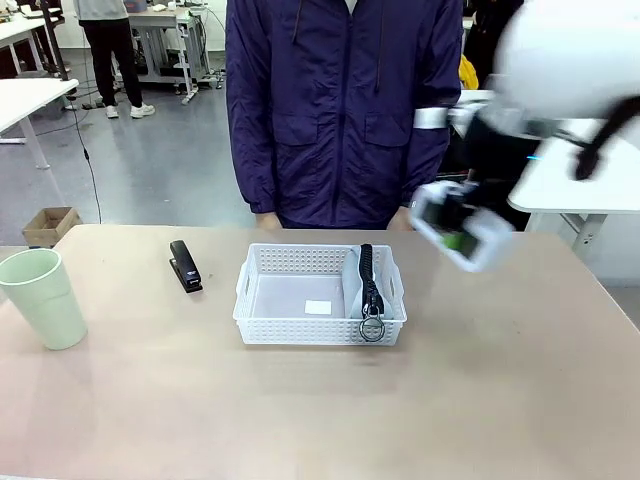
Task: Efficiently arrange items inside the basket to fit them all.
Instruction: Pick up the Digital clock and place it inside the Organizing basket.
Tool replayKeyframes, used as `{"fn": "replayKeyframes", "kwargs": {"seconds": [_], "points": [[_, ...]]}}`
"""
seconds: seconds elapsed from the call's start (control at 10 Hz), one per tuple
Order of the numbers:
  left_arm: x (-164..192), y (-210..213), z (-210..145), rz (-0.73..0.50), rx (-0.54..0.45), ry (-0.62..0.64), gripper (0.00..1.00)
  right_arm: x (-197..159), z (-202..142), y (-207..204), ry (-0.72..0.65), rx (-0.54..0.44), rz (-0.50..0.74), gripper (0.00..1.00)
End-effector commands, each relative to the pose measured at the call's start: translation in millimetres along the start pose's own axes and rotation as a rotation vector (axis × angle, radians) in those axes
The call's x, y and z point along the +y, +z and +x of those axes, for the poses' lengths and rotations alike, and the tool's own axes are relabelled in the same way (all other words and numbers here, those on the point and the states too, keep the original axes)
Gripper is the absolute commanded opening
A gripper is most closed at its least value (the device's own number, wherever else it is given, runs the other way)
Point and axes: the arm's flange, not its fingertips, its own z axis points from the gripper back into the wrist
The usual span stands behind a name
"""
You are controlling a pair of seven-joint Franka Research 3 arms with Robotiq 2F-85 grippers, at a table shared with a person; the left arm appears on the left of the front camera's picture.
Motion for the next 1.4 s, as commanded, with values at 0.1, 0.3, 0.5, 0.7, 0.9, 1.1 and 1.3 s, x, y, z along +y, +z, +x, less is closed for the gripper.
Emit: {"fn": "replayKeyframes", "kwargs": {"seconds": [0.1,0.3,0.5,0.7,0.9,1.1,1.3], "points": [[-1.7,0.4,0.6,-0.018,-0.017,-0.025,1.00,47.1,122.6,-17.7,0.208,0.048,-0.056,0.52],[-1.7,0.4,0.6,-0.018,-0.017,-0.025,1.00,91.2,181.7,-68.0,0.353,0.094,-0.029,0.52],[-1.7,0.4,0.6,-0.018,-0.017,-0.025,1.00,115.7,206.4,-121.1,0.458,0.170,0.125,0.52],[-1.7,0.4,0.6,-0.018,-0.017,-0.025,1.00,128.5,197.4,-153.2,0.496,0.258,0.197,0.52],[-1.7,0.4,0.6,-0.018,-0.017,-0.025,1.00,126.2,184.8,-167.9,0.481,0.315,0.161,0.52],[-1.7,0.4,0.6,-0.018,-0.017,-0.025,1.00,124.0,176.8,-196.1,0.501,0.364,0.167,0.52],[-1.7,0.4,0.6,-0.018,-0.017,-0.025,1.00,112.1,179.6,-195.3,0.462,0.270,0.119,0.52]]}}
